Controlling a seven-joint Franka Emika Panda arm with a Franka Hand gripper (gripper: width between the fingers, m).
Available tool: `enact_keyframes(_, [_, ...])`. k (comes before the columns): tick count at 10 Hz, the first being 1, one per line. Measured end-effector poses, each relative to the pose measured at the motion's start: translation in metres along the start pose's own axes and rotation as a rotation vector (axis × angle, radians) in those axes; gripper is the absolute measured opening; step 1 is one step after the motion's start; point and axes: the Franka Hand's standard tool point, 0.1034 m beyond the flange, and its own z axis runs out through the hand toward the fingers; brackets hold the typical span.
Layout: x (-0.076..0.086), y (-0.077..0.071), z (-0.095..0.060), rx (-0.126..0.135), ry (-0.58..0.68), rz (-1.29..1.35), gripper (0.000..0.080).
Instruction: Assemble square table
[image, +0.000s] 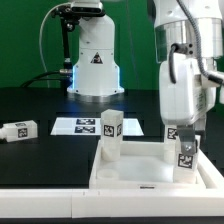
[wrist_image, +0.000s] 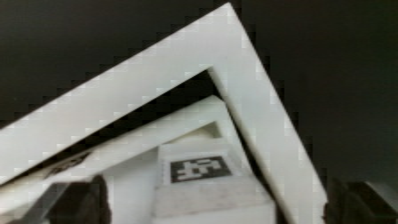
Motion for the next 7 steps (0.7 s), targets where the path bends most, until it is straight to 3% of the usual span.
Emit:
enact_keyframes(1, [-0.0022, -0.0088, -0.0163, 0.02, -0.022, -0.007, 0.0631])
enact_keyframes(2, [-0.0019, -0.0142, -0.0232, 0.03, -0.032, -0.003, 0.0646])
enact_keyframes(7, [-0.0011, -0.0094, -0.0158, 0.021, -0.024, -0.01, 0.0649])
